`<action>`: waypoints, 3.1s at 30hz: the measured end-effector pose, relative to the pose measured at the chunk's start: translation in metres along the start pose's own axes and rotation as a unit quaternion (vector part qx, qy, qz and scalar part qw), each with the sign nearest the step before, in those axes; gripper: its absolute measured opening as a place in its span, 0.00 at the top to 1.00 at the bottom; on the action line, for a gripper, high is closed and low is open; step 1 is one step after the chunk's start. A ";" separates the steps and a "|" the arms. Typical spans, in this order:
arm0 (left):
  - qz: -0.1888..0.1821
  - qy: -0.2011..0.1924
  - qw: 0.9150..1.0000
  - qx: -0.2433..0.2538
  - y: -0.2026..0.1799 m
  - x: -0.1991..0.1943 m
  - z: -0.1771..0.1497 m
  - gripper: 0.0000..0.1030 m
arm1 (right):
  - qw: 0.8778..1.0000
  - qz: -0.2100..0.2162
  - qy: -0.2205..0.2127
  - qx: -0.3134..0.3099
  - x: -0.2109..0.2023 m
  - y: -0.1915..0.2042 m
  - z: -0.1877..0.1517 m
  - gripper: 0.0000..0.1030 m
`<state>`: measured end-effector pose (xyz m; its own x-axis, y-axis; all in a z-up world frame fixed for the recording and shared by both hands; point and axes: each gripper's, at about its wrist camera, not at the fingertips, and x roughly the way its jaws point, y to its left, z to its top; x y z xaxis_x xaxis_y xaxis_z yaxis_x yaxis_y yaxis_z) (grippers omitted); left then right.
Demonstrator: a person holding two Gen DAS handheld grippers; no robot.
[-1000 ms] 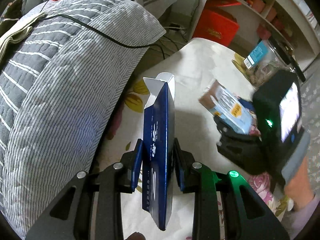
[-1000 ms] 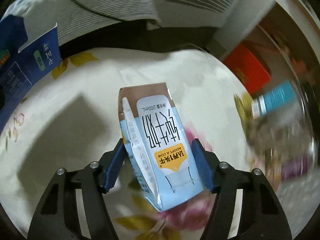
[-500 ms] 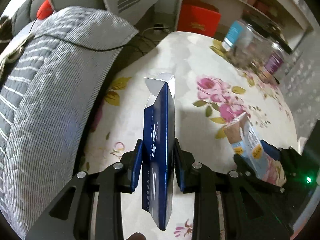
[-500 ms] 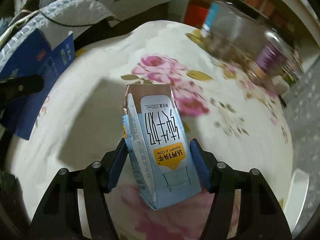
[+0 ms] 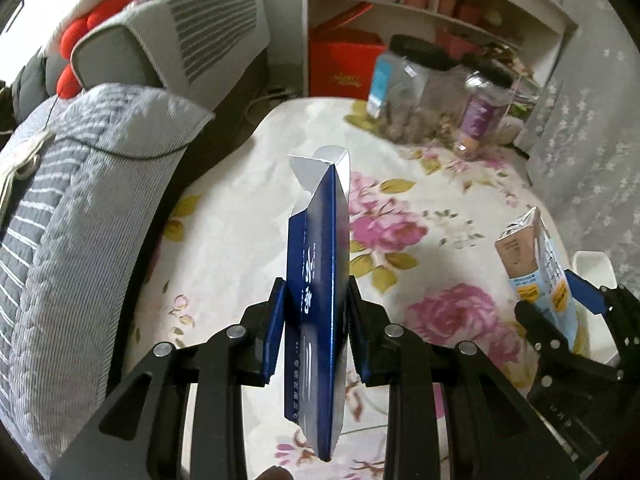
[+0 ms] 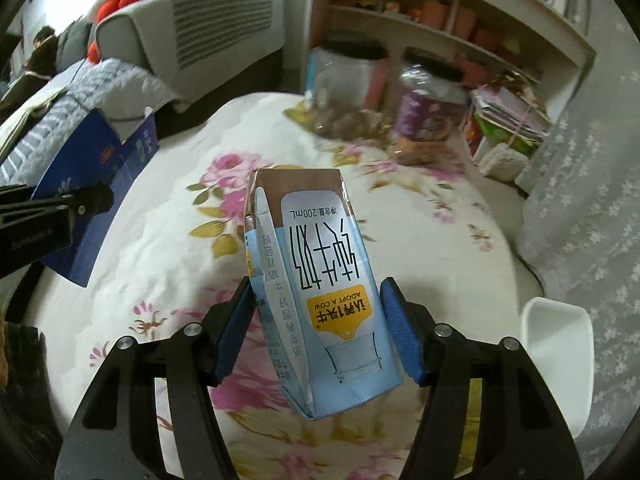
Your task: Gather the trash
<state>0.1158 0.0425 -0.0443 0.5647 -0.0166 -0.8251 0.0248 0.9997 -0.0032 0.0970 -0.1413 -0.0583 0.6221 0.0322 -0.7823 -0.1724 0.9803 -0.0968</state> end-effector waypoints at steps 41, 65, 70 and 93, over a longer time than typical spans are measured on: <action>-0.064 -0.093 0.988 0.105 -0.191 -0.053 -0.003 0.72 | 0.946 -0.130 -0.078 0.285 -0.073 -0.269 -0.079 0.41; -0.176 -0.082 0.951 0.241 -0.446 -0.059 -0.028 0.57 | 0.855 -0.187 -0.111 0.471 -0.141 -0.410 -0.186 0.14; -0.183 -0.083 0.945 0.256 -0.468 -0.063 -0.036 0.44 | 0.839 -0.199 -0.104 0.495 -0.147 -0.426 -0.207 0.12; -0.087 -0.184 0.960 0.191 -0.325 -0.099 -0.029 0.16 | 0.890 -0.223 -0.163 0.363 -0.155 -0.288 -0.131 0.07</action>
<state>0.0277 -0.2806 0.0221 0.7762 -0.2578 -0.5753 0.4059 0.9027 0.1431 -0.0499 -0.4538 0.0099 0.7129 -0.4535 -0.5349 0.6133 0.7730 0.1621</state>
